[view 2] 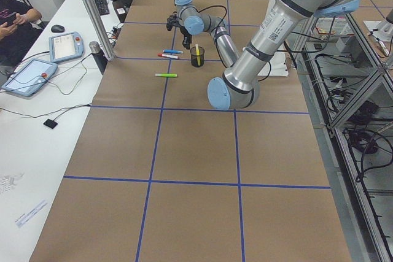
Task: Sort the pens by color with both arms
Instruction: 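Withdraw the right gripper while the left gripper moves to the cup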
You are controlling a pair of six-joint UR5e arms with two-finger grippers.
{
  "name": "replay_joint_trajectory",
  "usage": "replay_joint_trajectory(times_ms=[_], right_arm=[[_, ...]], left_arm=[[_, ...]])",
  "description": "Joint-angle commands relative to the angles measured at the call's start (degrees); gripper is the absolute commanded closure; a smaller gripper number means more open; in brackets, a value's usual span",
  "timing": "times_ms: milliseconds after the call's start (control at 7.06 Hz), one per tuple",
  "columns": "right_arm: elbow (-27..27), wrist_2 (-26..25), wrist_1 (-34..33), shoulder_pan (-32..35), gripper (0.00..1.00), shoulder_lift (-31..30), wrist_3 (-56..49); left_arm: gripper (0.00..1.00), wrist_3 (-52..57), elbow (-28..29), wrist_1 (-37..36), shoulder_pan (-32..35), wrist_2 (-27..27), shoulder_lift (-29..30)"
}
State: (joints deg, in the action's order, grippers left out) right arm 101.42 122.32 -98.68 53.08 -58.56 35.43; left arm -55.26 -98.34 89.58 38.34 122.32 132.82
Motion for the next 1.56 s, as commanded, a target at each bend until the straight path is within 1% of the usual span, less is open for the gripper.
replay_joint_trajectory(times_ms=[0, 425, 991, 1416], right_arm=[[1.4, 3.3, -1.1, 4.5, 0.01, -3.6, -6.8], [1.1, 3.2, -1.1, 4.8, 0.01, -4.0, -8.1], [1.0, 3.2, -1.1, 4.7, 0.01, -3.8, -8.1], [1.0, 3.2, -1.1, 4.7, 0.01, -3.7, -8.1]], left_arm=[[0.50, -0.2, 4.1, 0.0, -3.0, -2.9, 4.0], [0.50, -0.3, 9.0, 0.2, -4.4, -3.2, 7.7], [0.50, -0.4, 9.3, 0.0, -8.4, -5.9, 8.0], [0.51, -0.4, 10.5, 0.0, -8.6, -6.7, 9.0]])
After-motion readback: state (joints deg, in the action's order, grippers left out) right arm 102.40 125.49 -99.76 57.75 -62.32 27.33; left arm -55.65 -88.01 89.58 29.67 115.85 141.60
